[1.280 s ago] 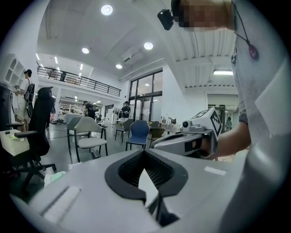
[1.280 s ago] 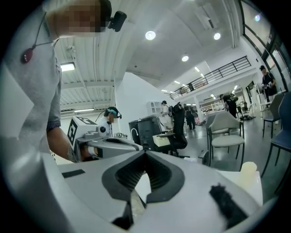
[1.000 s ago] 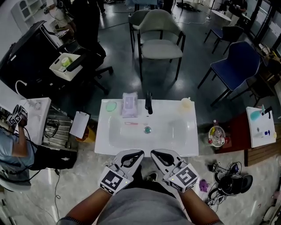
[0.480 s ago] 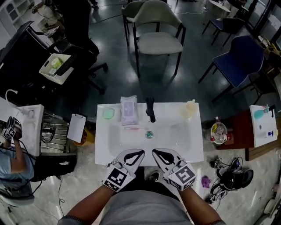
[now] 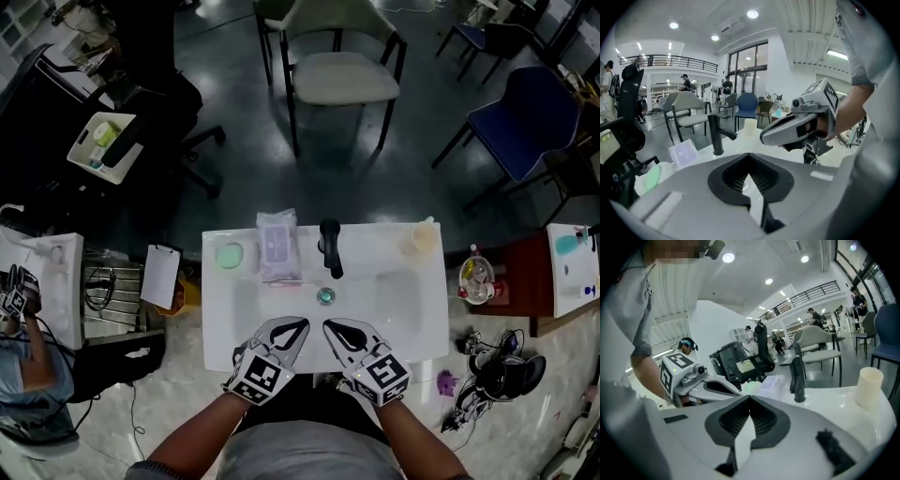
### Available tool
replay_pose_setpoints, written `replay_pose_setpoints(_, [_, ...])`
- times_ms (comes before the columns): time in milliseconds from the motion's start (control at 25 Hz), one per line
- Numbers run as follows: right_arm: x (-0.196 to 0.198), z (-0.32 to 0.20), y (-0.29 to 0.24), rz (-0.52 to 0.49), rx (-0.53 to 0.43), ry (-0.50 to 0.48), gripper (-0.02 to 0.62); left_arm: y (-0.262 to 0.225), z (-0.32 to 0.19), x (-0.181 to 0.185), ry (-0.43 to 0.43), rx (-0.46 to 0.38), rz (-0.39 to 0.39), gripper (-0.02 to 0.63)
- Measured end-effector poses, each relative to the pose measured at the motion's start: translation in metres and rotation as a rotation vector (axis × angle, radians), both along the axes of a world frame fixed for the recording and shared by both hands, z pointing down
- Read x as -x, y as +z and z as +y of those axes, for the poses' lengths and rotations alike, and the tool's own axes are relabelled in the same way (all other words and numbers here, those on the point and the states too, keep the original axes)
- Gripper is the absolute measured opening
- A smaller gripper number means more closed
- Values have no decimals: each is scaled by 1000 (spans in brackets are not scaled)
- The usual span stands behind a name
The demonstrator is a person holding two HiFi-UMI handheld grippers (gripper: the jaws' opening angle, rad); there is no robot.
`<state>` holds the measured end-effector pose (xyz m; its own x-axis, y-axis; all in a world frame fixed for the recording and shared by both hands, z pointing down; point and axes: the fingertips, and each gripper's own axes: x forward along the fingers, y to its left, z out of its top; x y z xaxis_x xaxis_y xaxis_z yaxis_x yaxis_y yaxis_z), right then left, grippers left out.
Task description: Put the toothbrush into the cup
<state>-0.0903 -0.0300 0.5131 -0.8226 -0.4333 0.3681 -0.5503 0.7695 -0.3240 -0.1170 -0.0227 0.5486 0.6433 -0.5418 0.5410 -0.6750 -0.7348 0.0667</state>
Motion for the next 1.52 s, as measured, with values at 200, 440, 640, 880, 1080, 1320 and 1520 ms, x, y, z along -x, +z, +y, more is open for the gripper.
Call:
replay_pose_setpoints(200, [11,-16,37,37,39,12,13,38,-21,5,34,7,-100,9])
replay_pose_setpoints(440, [17,-30,84,95,94,44,12,89,-44,14,81,5,-256,9])
replay_pose_setpoints(640, [20,-41,114,149,109,54,13,128,-58,19,108,22,-360,11])
replay_pose_setpoints(880, [22,-49,141,175,140,73,13,166,-70,26,130,45,-444,35])
replay_pose_setpoints(1080, [22,-51,153,182,160,84,14,195,-72,27,193,41,-534,48])
replay_pose_setpoints(1320, [20,-52,162,186,181,96,14,221,-73,24,237,42,-623,78])
replay_pose_setpoints(1520, [16,-52,166,186,193,107,14,239,-76,26,248,75,-666,115])
